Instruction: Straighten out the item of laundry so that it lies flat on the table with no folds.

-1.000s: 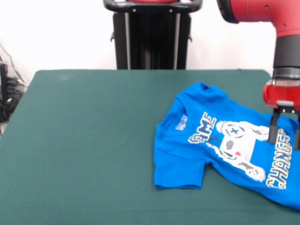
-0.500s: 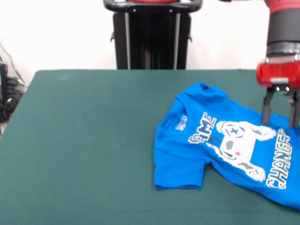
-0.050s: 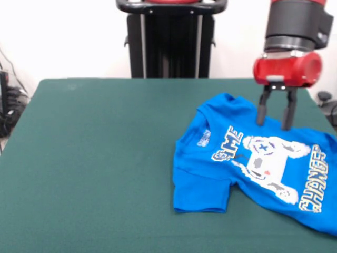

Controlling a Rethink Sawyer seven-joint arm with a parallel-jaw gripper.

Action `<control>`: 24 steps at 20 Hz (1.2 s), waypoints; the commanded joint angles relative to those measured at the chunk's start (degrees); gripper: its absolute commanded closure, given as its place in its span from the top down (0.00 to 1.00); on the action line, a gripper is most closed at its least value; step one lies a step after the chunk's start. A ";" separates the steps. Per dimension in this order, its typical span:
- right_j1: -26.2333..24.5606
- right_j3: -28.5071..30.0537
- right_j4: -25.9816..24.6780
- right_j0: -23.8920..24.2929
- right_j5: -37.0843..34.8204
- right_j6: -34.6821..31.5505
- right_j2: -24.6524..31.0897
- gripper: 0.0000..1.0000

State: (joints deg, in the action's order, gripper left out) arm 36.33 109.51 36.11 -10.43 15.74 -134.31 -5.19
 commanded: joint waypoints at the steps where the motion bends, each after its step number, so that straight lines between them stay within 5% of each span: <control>1: -4.60 4.90 -0.02 0.04 -4.32 -8.43 0.43 1.00; 24: -13.73 3.05 3.63 -1.27 -1.02 -9.87 -4.22 1.00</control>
State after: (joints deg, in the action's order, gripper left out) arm 28.21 110.69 36.17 -10.74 15.75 -134.31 -9.22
